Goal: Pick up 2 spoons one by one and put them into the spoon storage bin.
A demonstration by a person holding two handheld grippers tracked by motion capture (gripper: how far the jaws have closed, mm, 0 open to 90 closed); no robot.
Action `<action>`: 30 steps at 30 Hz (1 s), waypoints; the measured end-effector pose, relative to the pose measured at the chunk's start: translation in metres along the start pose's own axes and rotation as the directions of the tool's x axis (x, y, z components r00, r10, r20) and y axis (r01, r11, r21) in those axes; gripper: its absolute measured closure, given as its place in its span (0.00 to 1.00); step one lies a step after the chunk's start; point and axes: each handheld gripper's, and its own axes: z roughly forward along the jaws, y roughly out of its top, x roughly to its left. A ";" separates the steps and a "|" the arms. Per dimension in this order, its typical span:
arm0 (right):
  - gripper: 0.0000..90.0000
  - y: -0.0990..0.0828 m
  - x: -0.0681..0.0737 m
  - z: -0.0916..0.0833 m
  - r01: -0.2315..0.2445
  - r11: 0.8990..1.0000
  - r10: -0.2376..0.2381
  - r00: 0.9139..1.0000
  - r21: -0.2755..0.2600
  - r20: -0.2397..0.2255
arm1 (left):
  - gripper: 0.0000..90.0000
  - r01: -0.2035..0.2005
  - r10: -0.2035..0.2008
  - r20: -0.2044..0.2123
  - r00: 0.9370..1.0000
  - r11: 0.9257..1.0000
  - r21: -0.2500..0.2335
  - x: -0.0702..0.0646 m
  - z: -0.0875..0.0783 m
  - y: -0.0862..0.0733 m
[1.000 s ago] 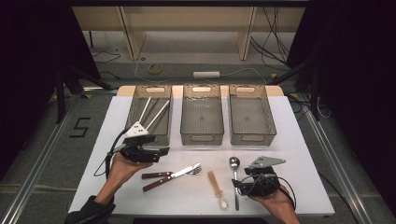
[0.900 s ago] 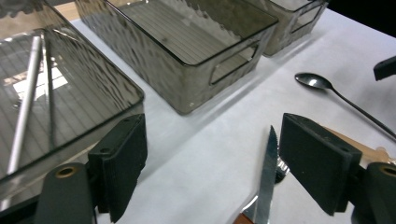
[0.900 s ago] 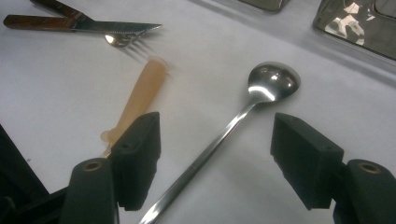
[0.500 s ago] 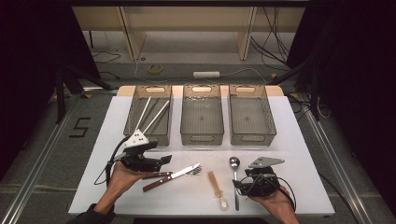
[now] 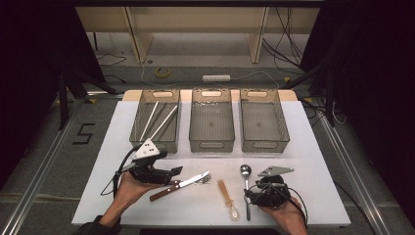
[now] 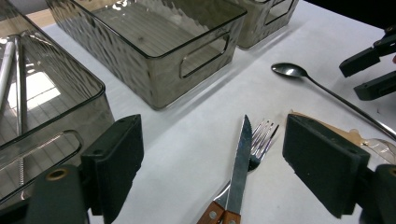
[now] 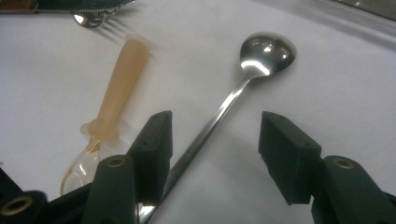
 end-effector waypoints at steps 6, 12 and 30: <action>0.57 0.000 0.008 0.006 0.013 0.999 -0.013 1.000 0.036 0.007 | 0.22 0.003 -0.003 0.002 1.000 1.000 0.000 -0.002 -0.001 -0.002; 0.60 -0.001 0.011 0.011 0.029 0.997 -0.030 0.999 0.075 0.016 | 0.22 0.001 -0.001 0.008 1.000 1.000 0.007 -0.004 0.000 -0.003; 0.67 0.000 0.015 0.016 0.093 0.986 -0.100 0.994 0.136 0.043 | 0.22 -0.014 0.014 0.022 1.000 1.000 0.013 -0.006 0.000 -0.004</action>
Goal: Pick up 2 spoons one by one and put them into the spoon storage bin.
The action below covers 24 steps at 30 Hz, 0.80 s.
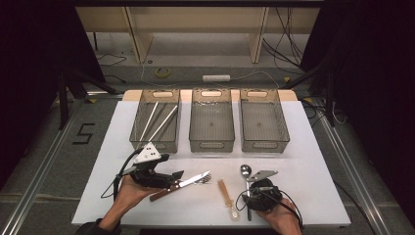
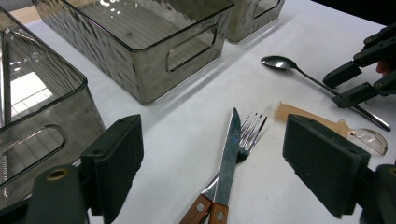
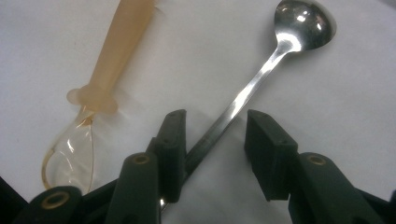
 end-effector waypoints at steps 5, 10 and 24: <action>0.71 0.001 -0.001 0.000 0.013 1.000 -0.013 1.000 0.013 -0.001 | 0.23 -0.001 0.001 0.001 1.000 1.000 0.002 0.000 0.000 0.000; 0.73 0.002 -0.002 0.000 0.019 1.000 -0.019 1.000 0.016 -0.003 | 0.23 -0.002 0.002 0.004 1.000 1.000 0.006 -0.001 0.000 0.000; 0.63 0.003 0.001 -0.001 -0.040 0.999 0.041 0.999 0.027 -0.018 | 0.23 -0.007 0.007 0.005 1.000 1.000 0.011 -0.001 0.001 0.000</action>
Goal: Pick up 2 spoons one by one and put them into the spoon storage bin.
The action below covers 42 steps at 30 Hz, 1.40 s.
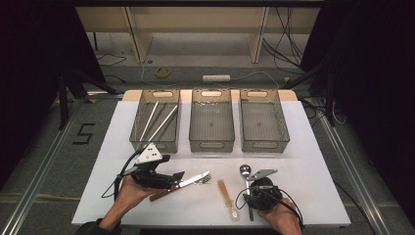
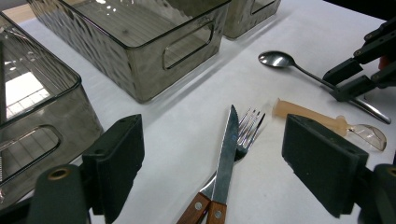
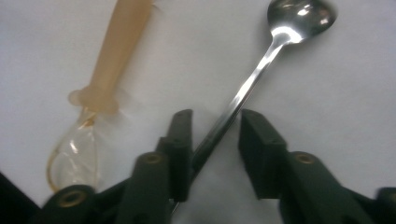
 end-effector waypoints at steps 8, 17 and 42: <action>0.67 0.001 0.004 0.000 0.009 1.000 -0.009 1.000 0.011 0.023 | 0.23 -0.008 0.008 0.001 1.000 1.000 0.000 -0.001 -0.001 0.000; 0.73 0.001 0.007 0.000 0.031 0.999 -0.031 0.999 0.019 0.028 | 0.24 -0.012 0.012 0.005 1.000 1.000 0.003 -0.003 0.000 0.000; 1.00 -0.003 -0.004 -0.002 -0.047 0.999 0.046 0.998 -0.018 -0.034 | 0.24 -0.015 0.015 0.015 1.000 1.000 0.011 -0.004 0.001 0.000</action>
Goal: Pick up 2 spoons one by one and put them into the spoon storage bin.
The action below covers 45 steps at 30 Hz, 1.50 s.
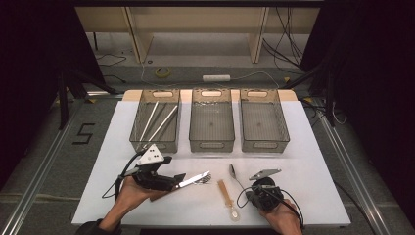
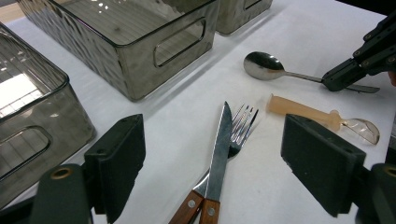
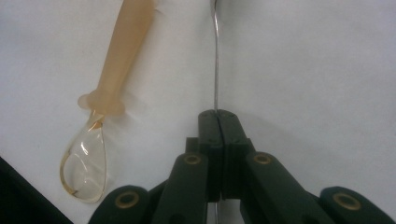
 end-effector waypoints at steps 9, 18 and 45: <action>1.00 0.003 -0.005 -0.010 0.003 0.998 -0.005 1.000 -0.068 -0.023 | 0.23 0.010 -0.010 0.004 1.000 1.000 -0.022 0.001 -0.002 0.000; 1.00 0.012 -0.012 -0.019 -0.007 0.991 0.000 0.998 -0.133 -0.057 | 0.23 0.033 -0.032 0.015 0.999 0.997 -0.070 0.002 -0.005 0.000; 1.00 0.061 -0.023 -0.021 -0.002 0.973 -0.019 0.996 -0.229 -0.093 | 0.21 0.047 -0.046 0.006 0.999 0.990 -0.130 0.001 -0.012 -0.001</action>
